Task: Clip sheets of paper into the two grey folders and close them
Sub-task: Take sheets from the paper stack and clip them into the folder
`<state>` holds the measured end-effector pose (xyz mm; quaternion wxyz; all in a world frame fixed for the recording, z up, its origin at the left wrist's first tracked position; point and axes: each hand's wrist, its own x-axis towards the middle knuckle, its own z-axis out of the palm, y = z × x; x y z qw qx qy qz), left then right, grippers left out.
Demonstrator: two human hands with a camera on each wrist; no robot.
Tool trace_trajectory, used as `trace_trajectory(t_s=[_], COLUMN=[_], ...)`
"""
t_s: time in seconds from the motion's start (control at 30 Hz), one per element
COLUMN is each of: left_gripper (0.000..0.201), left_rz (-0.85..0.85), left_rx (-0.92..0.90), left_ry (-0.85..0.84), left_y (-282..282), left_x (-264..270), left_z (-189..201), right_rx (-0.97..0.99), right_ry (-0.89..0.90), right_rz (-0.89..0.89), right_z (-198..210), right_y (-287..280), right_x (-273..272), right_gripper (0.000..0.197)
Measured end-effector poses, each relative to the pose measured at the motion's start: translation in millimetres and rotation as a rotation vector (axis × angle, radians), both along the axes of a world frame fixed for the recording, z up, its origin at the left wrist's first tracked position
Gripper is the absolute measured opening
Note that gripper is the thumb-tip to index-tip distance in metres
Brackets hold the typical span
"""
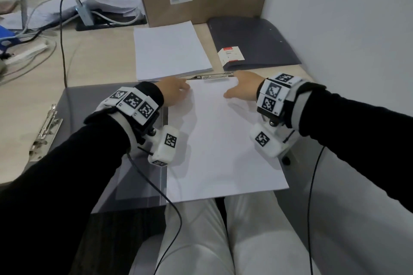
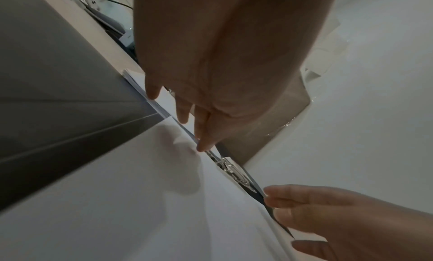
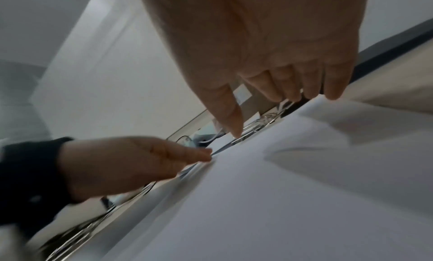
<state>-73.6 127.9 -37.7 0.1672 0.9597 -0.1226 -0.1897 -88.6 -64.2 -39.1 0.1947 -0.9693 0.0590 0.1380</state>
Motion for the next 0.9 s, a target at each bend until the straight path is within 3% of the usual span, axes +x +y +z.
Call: trace_trajectory(t_s=[0.13,0.27,0.4,0.5,0.57,0.6,0.7,0.9], left_gripper=[0.043,0.037,0.05,0.052,0.052,0.052,0.051,0.05], left_rz=[-0.07,-0.101,-0.082,-0.083,-0.082,-0.079,-0.074,-0.067], left_rx=[0.082,0.06,-0.038,-0.075,-0.086,-0.091,-0.106,-0.118], left_ry=[0.053,0.085,0.157,0.168,0.162,0.164,0.171,0.174], left_y=[4.8,13.6,21.1,21.4,21.4,21.8,21.6,20.5], left_x=[8.1,17.1,21.2,21.8,21.5,21.4,20.2,18.2], left_z=[-7.3,-16.0,-21.2,-23.1,-24.1,-25.0,-25.3,-24.9], right_rx=[-0.05,0.063,0.141,0.204,0.268,0.263,0.156,-0.085], right_ry=[0.057,0.07,0.002,-0.14,-0.199,-0.183,-0.077,-0.087], right_rz=[-0.142,-0.148,-0.146,-0.051,0.088,0.173,0.359,0.461], right_z=[-5.9,-18.3,-25.5,-20.6,-16.3,-14.9,-15.6,-15.0], right_y=[-10.3,-14.4,-13.6,-6.9,-0.2,3.4,17.1,26.4], right_x=[32.6,48.1,53.0,48.5,44.8,43.3,43.7,48.7], right_gripper=[0.056,0.033,0.039,0.04,0.034,0.041,0.072,0.072])
